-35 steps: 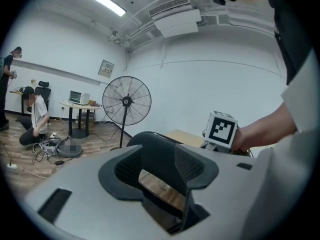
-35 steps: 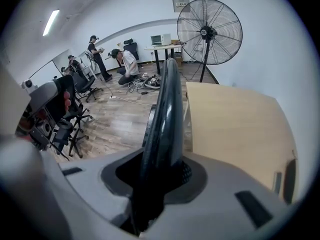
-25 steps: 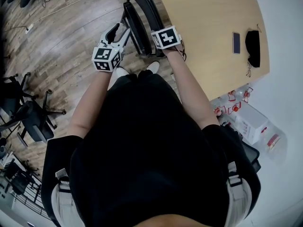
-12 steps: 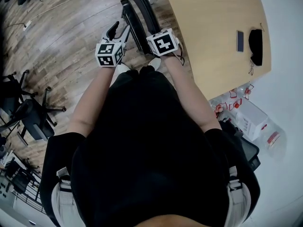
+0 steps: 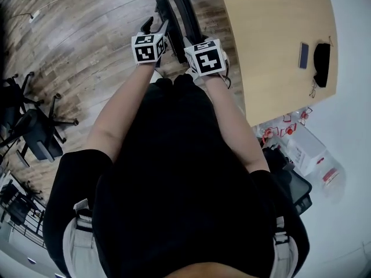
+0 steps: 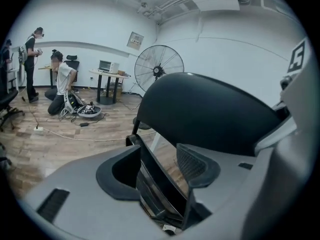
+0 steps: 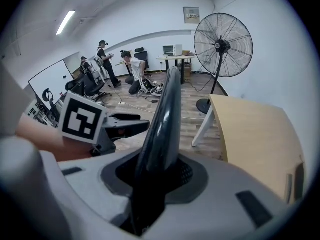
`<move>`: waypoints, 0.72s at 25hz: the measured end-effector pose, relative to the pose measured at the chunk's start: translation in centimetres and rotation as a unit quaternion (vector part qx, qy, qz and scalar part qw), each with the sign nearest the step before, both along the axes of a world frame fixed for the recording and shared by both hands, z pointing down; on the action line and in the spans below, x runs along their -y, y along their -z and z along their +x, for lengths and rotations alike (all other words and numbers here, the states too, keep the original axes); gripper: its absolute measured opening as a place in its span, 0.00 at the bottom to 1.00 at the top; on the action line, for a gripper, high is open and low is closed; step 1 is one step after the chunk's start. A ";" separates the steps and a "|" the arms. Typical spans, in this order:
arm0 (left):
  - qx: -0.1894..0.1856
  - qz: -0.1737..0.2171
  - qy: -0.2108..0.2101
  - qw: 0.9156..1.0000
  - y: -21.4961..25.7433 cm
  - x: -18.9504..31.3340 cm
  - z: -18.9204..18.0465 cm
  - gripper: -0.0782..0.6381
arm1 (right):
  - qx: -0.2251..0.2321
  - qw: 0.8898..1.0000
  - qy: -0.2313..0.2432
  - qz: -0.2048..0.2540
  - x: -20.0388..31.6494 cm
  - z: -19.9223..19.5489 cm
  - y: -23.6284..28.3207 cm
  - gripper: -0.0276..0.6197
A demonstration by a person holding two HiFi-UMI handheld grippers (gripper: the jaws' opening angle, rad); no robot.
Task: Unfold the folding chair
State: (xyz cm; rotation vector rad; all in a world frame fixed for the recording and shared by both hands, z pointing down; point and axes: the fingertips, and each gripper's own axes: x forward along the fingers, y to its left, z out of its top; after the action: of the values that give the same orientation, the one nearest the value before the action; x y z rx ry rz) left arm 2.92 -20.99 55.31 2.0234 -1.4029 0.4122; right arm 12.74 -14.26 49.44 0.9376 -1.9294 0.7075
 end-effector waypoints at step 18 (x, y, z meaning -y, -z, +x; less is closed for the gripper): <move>-0.029 -0.168 0.088 0.982 -10.7 2.8 0.9 0.52 | -0.002 1.000 0.006 0.024 -0.5 -2.1 -0.2 0.20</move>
State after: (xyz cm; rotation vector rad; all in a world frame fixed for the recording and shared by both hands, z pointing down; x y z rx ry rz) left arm 3.86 -23.76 66.03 1.6163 -1.3601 0.4721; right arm 10.63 -13.75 49.64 0.9555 -1.9546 0.6543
